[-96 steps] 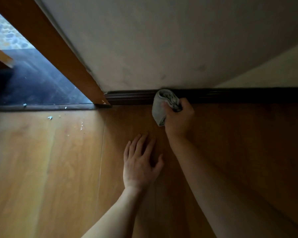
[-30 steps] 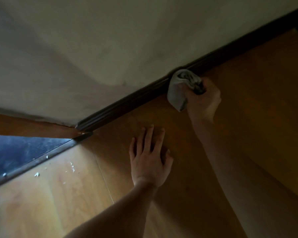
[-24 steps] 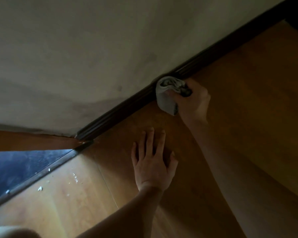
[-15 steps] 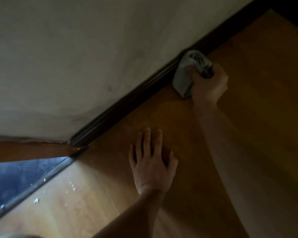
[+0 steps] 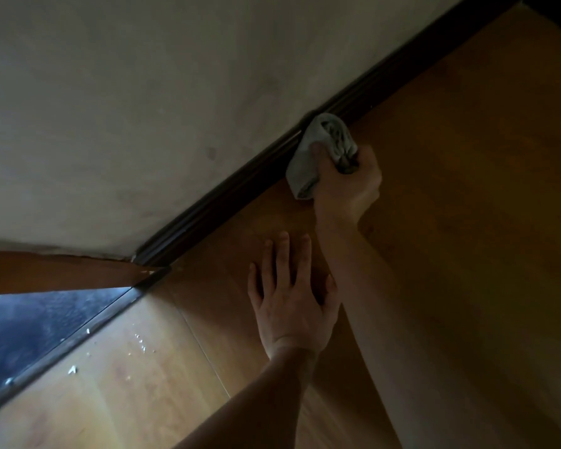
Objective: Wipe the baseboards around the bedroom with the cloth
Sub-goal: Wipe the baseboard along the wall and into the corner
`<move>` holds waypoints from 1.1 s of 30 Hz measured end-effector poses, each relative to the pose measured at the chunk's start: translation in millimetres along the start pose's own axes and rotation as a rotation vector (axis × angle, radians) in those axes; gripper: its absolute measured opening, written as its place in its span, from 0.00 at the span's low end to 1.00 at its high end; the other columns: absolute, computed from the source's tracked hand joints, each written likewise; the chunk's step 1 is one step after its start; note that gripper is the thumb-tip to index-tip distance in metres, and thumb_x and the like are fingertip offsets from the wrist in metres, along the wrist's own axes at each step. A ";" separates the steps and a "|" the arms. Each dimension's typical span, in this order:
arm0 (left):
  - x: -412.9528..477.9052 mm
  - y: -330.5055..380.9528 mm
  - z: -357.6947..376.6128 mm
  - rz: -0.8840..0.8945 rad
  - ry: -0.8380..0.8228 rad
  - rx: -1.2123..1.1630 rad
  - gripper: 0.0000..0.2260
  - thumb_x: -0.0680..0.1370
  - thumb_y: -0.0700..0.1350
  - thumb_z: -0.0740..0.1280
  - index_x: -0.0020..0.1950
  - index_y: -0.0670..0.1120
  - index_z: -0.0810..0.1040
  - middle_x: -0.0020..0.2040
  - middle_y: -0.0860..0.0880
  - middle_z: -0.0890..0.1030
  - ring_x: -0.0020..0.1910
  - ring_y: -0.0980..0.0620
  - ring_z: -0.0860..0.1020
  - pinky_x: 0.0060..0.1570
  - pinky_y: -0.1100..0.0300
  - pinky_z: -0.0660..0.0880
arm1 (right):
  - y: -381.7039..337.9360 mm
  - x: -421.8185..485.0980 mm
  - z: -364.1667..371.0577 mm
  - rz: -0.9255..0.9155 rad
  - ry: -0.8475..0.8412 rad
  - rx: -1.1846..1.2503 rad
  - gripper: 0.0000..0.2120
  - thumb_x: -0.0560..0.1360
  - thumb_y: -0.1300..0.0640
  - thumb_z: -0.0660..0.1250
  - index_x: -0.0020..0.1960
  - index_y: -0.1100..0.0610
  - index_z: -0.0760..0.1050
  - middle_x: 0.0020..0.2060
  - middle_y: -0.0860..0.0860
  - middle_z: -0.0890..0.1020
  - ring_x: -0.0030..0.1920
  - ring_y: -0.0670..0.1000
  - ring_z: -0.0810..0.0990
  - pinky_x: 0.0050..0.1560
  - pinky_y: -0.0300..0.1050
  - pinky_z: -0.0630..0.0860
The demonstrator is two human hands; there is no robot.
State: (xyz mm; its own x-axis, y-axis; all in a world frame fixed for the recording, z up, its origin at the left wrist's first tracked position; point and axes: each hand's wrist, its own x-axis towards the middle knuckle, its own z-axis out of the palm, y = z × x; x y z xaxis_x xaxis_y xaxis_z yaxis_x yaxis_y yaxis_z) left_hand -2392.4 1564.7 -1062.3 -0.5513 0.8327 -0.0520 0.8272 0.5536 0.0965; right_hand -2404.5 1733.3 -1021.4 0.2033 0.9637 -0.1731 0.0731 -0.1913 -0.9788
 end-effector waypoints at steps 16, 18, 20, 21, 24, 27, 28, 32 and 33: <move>1.3 1.2 -9.1 0.007 0.012 -0.067 0.32 0.74 0.64 0.57 0.77 0.54 0.62 0.77 0.46 0.67 0.77 0.42 0.61 0.75 0.40 0.57 | -3.6 -33.0 -12.5 0.153 -0.163 -0.020 0.16 0.73 0.52 0.76 0.41 0.62 0.74 0.39 0.55 0.82 0.37 0.46 0.77 0.38 0.47 0.80; 12.1 5.5 -11.4 0.014 0.028 -0.088 0.29 0.77 0.64 0.60 0.76 0.54 0.67 0.76 0.46 0.69 0.75 0.42 0.64 0.73 0.39 0.60 | -8.9 -12.6 -32.0 0.080 -0.178 -0.046 0.12 0.75 0.52 0.75 0.45 0.59 0.78 0.40 0.51 0.82 0.40 0.44 0.79 0.41 0.46 0.81; 33.3 18.9 -14.2 0.080 0.053 -0.117 0.26 0.77 0.63 0.61 0.72 0.52 0.74 0.73 0.45 0.73 0.72 0.41 0.69 0.71 0.38 0.64 | -16.7 5.5 -46.7 0.021 -0.217 -0.076 0.08 0.76 0.51 0.74 0.50 0.55 0.81 0.43 0.45 0.83 0.45 0.42 0.81 0.45 0.41 0.80; 45.1 27.3 -14.6 0.131 0.057 -0.135 0.25 0.78 0.63 0.61 0.70 0.51 0.76 0.72 0.45 0.75 0.71 0.42 0.71 0.71 0.39 0.64 | -19.8 13.4 -50.2 -0.006 -0.233 -0.098 0.09 0.76 0.50 0.74 0.53 0.53 0.81 0.44 0.43 0.83 0.46 0.41 0.81 0.46 0.40 0.80; 65.6 44.7 -12.8 0.258 0.024 -0.144 0.26 0.77 0.62 0.59 0.71 0.53 0.75 0.73 0.47 0.72 0.73 0.43 0.68 0.76 0.42 0.57 | -26.9 34.4 -48.3 -0.085 -0.199 -0.133 0.11 0.75 0.50 0.74 0.56 0.51 0.81 0.46 0.42 0.83 0.47 0.40 0.81 0.46 0.36 0.80; 68.7 45.7 -7.6 0.269 -0.011 -0.126 0.25 0.77 0.60 0.61 0.73 0.56 0.72 0.78 0.50 0.66 0.76 0.45 0.62 0.77 0.42 0.54 | -28.9 54.4 -38.4 -0.107 -0.129 -0.112 0.09 0.76 0.52 0.74 0.55 0.53 0.81 0.46 0.45 0.83 0.46 0.42 0.81 0.45 0.38 0.80; 67.8 44.8 -7.6 0.263 -0.017 -0.126 0.24 0.77 0.60 0.61 0.73 0.57 0.72 0.78 0.50 0.65 0.76 0.45 0.63 0.77 0.42 0.55 | -28.1 56.3 -36.0 -0.105 -0.141 -0.105 0.09 0.76 0.53 0.74 0.55 0.53 0.81 0.46 0.45 0.83 0.46 0.43 0.81 0.45 0.38 0.79; 70.5 45.6 -7.0 0.264 -0.032 -0.096 0.24 0.77 0.60 0.61 0.72 0.56 0.71 0.77 0.48 0.67 0.76 0.44 0.65 0.76 0.41 0.57 | -22.5 57.1 -32.2 -0.120 -0.216 -0.101 0.08 0.75 0.53 0.75 0.52 0.51 0.82 0.44 0.44 0.83 0.45 0.41 0.80 0.43 0.35 0.77; 70.4 45.7 -6.9 0.261 -0.029 -0.094 0.24 0.77 0.60 0.60 0.72 0.57 0.70 0.77 0.48 0.68 0.75 0.44 0.64 0.75 0.41 0.58 | -21.9 59.9 -33.0 -0.128 -0.226 -0.109 0.07 0.75 0.53 0.75 0.51 0.51 0.81 0.43 0.43 0.82 0.44 0.40 0.80 0.41 0.32 0.75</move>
State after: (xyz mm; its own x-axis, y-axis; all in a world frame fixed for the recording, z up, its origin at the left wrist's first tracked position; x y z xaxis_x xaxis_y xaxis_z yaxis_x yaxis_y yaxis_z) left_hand -2394.1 1648.5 -1054.7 -0.3166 0.9476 -0.0422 0.9262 0.3184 0.2017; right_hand -2361.8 1789.1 -1006.7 -0.0365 0.9960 -0.0810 0.1908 -0.0726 -0.9789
